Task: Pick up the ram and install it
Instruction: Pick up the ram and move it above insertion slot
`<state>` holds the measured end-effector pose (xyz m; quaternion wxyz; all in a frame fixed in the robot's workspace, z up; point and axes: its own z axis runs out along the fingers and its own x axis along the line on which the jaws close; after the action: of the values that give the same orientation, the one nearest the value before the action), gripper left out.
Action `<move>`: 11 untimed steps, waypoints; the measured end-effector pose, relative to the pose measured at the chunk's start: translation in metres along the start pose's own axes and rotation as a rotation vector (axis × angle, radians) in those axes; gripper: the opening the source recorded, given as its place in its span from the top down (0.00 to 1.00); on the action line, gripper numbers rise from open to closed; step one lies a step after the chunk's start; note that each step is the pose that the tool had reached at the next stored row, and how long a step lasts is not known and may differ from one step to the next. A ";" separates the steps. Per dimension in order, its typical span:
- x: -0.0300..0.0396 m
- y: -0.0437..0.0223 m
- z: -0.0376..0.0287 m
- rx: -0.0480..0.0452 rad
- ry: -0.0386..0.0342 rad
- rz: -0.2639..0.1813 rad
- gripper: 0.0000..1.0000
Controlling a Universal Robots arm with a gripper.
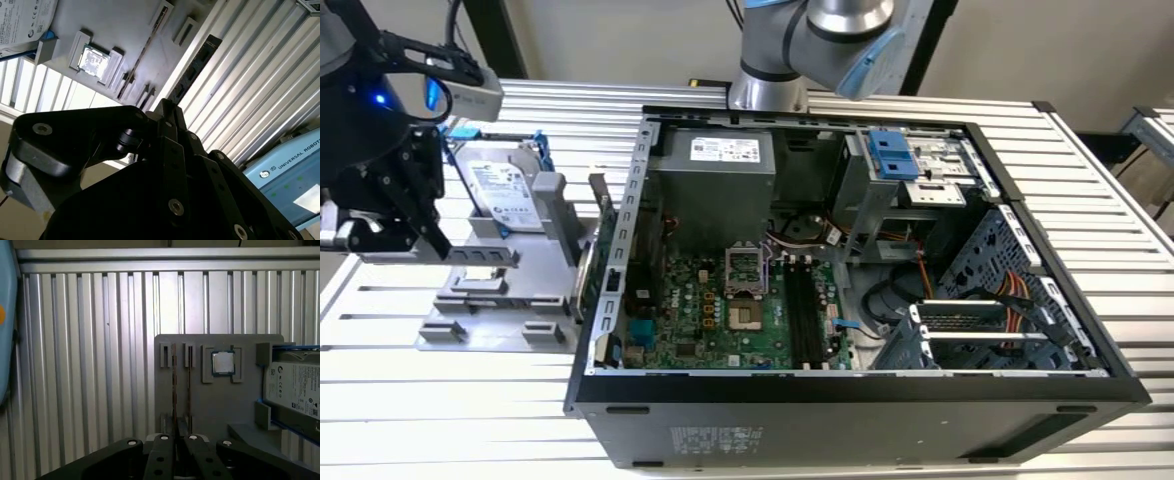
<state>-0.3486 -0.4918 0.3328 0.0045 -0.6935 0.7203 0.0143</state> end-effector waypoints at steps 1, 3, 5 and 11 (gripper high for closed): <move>0.0000 0.0000 -0.0009 0.0001 -0.0001 0.000 1.00; -0.0001 0.0000 -0.0027 0.0001 -0.0001 0.000 1.00; -0.0001 0.0000 -0.0044 0.0001 -0.0001 0.000 1.00; -0.0002 0.0001 -0.0092 0.0001 -0.0001 0.000 1.00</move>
<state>-0.3486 -0.4918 0.3420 0.0046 -0.6935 0.7203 0.0143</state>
